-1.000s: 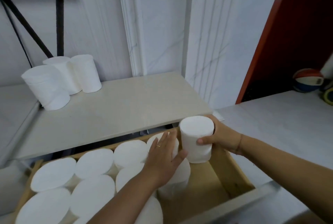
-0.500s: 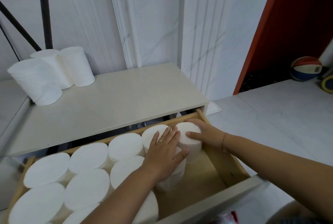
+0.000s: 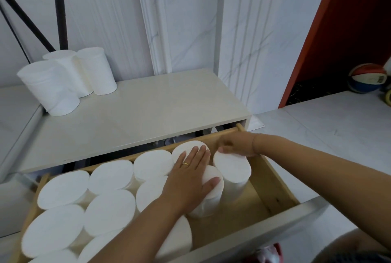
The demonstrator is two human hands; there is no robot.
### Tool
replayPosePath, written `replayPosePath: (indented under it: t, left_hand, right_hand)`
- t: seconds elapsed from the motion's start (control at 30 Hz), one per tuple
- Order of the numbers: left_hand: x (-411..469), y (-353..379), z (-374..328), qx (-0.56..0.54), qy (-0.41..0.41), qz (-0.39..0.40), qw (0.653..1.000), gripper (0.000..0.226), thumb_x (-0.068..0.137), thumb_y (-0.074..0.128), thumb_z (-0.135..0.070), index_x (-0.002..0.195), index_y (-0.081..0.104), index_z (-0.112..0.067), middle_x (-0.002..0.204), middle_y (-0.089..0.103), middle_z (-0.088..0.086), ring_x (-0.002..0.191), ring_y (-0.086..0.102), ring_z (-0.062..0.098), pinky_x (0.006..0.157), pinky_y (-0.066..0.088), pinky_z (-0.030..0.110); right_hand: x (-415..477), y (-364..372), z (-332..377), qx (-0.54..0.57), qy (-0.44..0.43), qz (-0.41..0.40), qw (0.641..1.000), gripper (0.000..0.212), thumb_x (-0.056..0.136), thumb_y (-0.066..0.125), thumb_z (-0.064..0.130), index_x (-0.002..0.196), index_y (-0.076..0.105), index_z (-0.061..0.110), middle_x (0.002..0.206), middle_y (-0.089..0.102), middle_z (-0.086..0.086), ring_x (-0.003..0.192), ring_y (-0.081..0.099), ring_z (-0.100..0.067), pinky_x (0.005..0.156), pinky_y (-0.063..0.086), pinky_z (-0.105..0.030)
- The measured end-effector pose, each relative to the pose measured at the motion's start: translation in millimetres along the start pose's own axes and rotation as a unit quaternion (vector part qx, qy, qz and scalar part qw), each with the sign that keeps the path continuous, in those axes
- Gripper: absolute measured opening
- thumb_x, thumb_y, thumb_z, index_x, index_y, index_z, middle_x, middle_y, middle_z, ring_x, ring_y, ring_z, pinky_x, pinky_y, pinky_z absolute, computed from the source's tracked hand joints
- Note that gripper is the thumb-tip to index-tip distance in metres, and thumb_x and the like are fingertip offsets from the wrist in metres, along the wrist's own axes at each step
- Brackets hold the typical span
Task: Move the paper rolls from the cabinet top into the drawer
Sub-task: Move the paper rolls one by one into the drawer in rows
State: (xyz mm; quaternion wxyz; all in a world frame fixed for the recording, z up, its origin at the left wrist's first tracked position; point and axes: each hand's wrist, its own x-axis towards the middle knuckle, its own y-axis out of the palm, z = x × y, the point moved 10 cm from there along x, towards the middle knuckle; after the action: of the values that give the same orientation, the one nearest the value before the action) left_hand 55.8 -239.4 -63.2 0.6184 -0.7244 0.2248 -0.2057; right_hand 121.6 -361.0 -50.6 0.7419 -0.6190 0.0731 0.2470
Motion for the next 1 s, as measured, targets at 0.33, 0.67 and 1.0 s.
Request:
replayPosePath:
  t: [0.33,0.67,1.0]
  left_hand:
    - [8.3,-3.9,5.6,0.017,0.005,-0.008,1.0,0.078,0.084,0.002,-0.068,0.148,-0.012,-0.026,0.158,-0.014,-0.007,0.141,-0.021,0.01,0.107,-0.023,0.03]
    - [6.4,-4.3,10.4,0.023,0.002,-0.017,1.0,0.07,0.092,0.01,-0.061,0.149,-0.008,-0.025,0.159,-0.01,-0.006,0.143,-0.016,0.012,0.116,-0.013,0.036]
    - [6.0,-2.5,9.4,0.019,0.01,-0.022,1.0,0.07,0.092,0.008,-0.06,0.149,-0.005,-0.023,0.159,-0.01,-0.004,0.143,-0.016,0.011,0.113,-0.016,0.034]
  right_hand:
    - [-57.9,44.3,-12.7,0.17,0.042,0.231,0.957,0.052,0.08,0.071,0.041,0.127,0.05,0.031,0.121,0.06,0.001,0.102,0.066,-0.023,0.084,0.058,-0.03]
    - [-91.5,97.1,11.0,0.378,0.14,0.304,0.863,0.05,0.083,0.071,0.028,0.128,0.056,0.011,0.123,0.066,-0.012,0.102,0.069,-0.022,0.089,0.056,-0.029]
    - [-86.5,105.6,47.7,0.293,0.121,0.259,0.912,0.064,0.076,0.068,0.052,0.119,0.062,0.004,0.113,0.07,-0.014,0.087,0.067,-0.018,0.082,0.056,-0.024]
